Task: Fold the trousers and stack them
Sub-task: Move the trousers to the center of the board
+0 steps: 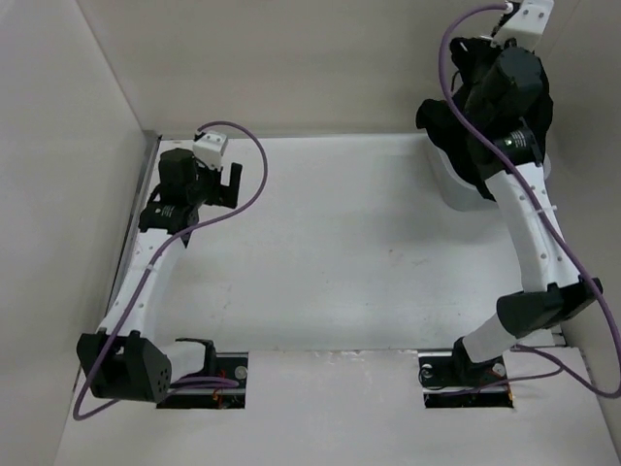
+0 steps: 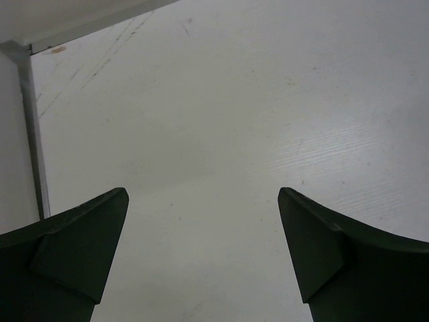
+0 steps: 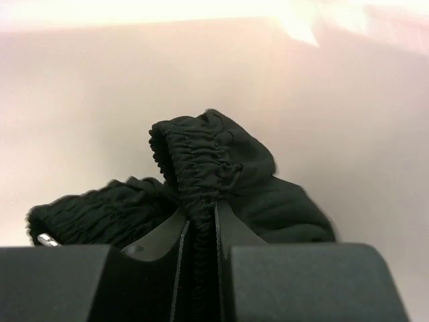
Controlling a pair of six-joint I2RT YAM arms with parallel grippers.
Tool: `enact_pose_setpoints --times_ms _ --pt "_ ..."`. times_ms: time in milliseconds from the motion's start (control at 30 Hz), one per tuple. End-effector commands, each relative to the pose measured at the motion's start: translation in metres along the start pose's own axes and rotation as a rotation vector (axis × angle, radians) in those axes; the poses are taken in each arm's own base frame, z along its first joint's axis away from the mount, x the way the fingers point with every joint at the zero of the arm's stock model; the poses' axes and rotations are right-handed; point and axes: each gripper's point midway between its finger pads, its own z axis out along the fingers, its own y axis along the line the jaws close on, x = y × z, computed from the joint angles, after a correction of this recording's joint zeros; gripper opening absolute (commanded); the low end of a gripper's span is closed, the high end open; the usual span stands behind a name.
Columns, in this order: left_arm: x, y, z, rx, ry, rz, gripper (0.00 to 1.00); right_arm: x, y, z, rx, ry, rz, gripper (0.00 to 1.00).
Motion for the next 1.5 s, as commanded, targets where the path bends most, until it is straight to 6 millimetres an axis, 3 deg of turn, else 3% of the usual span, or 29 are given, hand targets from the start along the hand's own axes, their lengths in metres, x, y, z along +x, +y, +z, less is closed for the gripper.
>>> enact_pose_setpoints --times_ms 0,33,67,100,133,233,300,367,533,633,700,867,900,933,1000,1067,1133,1167,1200,1233,1267,1300,1467 --pt "-0.006 0.032 -0.027 -0.100 -0.086 -0.118 1.00 -0.169 0.060 -0.095 -0.340 -0.416 0.256 0.00" --pt "0.000 0.039 -0.031 -0.123 -0.086 -0.148 1.00 -0.192 0.080 -0.121 -0.445 -0.477 0.303 0.00" --pt "0.013 0.054 -0.040 -0.173 -0.086 -0.200 1.00 -0.229 0.109 -0.170 -0.615 -0.589 0.371 0.00" --pt "0.014 0.056 -0.041 -0.179 -0.086 -0.206 1.00 -0.251 0.117 -0.199 -0.695 -0.655 0.422 0.00" --pt "0.020 0.061 -0.045 -0.199 -0.080 -0.225 1.00 -0.286 0.120 -0.242 -0.796 -0.749 0.528 0.00" --pt "0.028 0.071 -0.057 -0.244 -0.093 -0.246 1.00 -0.353 0.086 -0.323 -0.984 -0.959 0.788 0.00" --pt "0.029 0.075 -0.062 -0.260 -0.104 -0.251 1.00 -0.371 0.065 -0.346 -1.048 -1.032 0.880 0.00" --pt "0.028 0.078 -0.066 -0.276 -0.122 -0.259 1.00 -0.379 0.050 -0.354 -1.083 -1.043 0.950 0.00" --pt "0.014 0.098 -0.076 -0.334 -0.180 -0.275 1.00 -0.353 0.070 -0.330 -1.149 -0.823 1.064 0.00" --pt "0.007 0.108 -0.077 -0.354 -0.192 -0.270 1.00 -0.350 0.080 -0.333 -1.250 -0.772 1.131 0.01" --pt "0.001 0.111 -0.076 -0.357 -0.197 -0.266 1.00 -0.333 0.102 -0.329 -1.291 -0.702 1.102 0.01" --pt "-0.004 0.115 -0.075 -0.356 -0.202 -0.256 1.00 -0.263 0.175 -0.309 -1.339 -0.382 1.069 0.01" --pt "-0.004 0.116 -0.074 -0.358 -0.201 -0.258 1.00 -0.254 0.189 -0.309 -1.357 -0.325 1.070 0.01" --pt "-0.005 0.118 -0.075 -0.361 -0.203 -0.262 1.00 -0.261 0.192 -0.313 -1.387 -0.334 1.083 0.00" --pt "-0.006 0.119 -0.075 -0.363 -0.204 -0.262 1.00 -0.285 0.186 -0.324 -1.437 -0.424 1.075 0.01" --pt "-0.008 0.117 -0.076 -0.357 -0.208 -0.263 1.00 -0.324 0.170 -0.355 -1.529 -0.605 1.060 0.04" --pt "-0.008 0.116 -0.076 -0.354 -0.212 -0.270 1.00 -0.340 0.156 -0.372 -1.541 -0.734 1.059 0.05" --pt "-0.008 0.116 -0.076 -0.352 -0.215 -0.272 1.00 -0.350 0.145 -0.391 -1.542 -0.882 1.048 0.05" --pt "-0.007 0.116 -0.077 -0.354 -0.218 -0.277 1.00 -0.352 0.142 -0.396 -1.544 -0.927 1.044 0.04" --pt "-0.007 0.115 -0.077 -0.353 -0.222 -0.284 1.00 -0.358 0.125 -0.418 -1.566 -1.067 1.061 0.04" --pt "-0.007 0.115 -0.078 -0.355 -0.226 -0.288 1.00 -0.359 0.120 -0.423 -1.574 -1.094 1.066 0.04" --pt "-0.005 0.115 -0.078 -0.358 -0.229 -0.294 1.00 -0.366 0.098 -0.441 -1.601 -1.192 1.103 0.05" --pt "-0.003 0.116 -0.079 -0.363 -0.229 -0.288 1.00 -0.380 0.036 -0.476 -1.673 -1.330 1.186 0.06"
